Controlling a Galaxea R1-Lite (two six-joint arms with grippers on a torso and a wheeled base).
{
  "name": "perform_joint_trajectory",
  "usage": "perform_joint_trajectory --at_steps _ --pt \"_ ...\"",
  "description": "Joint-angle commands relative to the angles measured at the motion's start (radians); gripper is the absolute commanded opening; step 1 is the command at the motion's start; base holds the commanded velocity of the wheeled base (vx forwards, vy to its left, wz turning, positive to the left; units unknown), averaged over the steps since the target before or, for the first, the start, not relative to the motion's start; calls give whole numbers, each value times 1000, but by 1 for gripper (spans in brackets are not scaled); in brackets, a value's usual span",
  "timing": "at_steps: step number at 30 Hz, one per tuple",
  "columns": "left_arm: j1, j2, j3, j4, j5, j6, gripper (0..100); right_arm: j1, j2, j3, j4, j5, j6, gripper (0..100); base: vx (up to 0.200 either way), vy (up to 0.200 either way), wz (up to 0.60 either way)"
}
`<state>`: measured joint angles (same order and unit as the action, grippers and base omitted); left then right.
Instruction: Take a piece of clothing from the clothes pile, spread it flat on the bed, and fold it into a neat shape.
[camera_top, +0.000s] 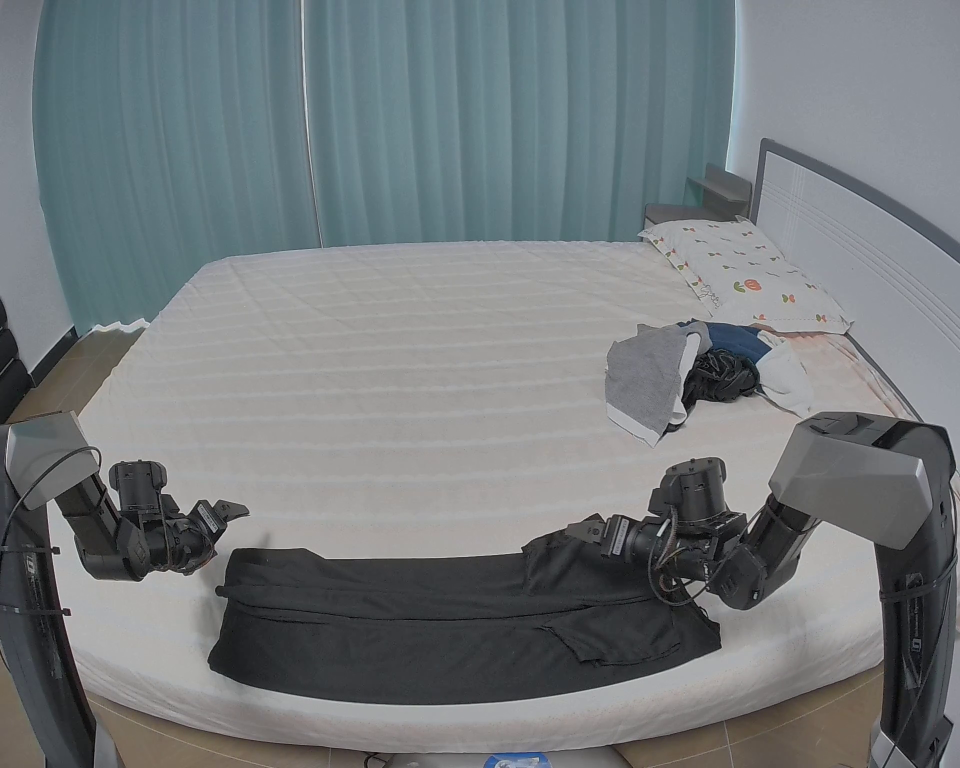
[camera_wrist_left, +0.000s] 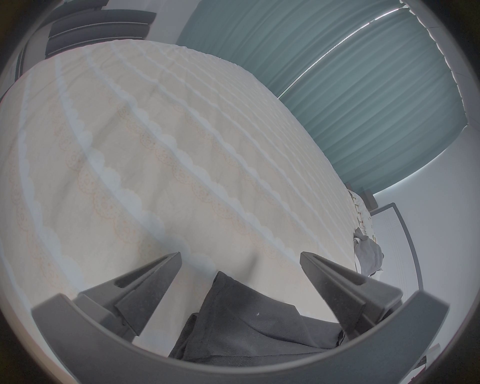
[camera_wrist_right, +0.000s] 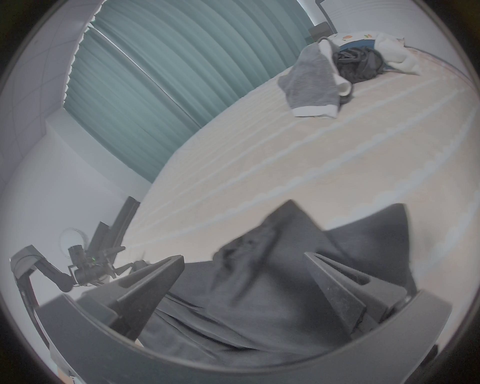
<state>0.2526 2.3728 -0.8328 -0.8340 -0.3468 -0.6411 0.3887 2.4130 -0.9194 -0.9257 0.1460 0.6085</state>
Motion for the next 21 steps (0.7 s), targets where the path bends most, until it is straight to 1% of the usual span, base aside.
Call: perform_joint_trajectory --at_steps 1,3,8,10,16,21 --pt "1 0 0 1 0 -2 100 -54 -38 77 -2 0 -36 100 0 0 0" --pt "1 -6 -2 6 -1 -8 100 -82 -51 120 -7 0 -65 100 0 0 0" --pt "1 -3 0 3 -1 -8 100 -105 -35 137 -38 18 -64 100 0 0 0" --pt "1 -1 -2 3 0 -8 100 -119 25 126 -68 38 -69 100 0 0 0" --pt "-1 2 -9 4 0 -8 100 -113 48 119 -97 90 -72 100 0 0 0" --pt "-1 2 -9 3 0 -5 100 -110 60 80 -79 101 -79 100 0 0 0"
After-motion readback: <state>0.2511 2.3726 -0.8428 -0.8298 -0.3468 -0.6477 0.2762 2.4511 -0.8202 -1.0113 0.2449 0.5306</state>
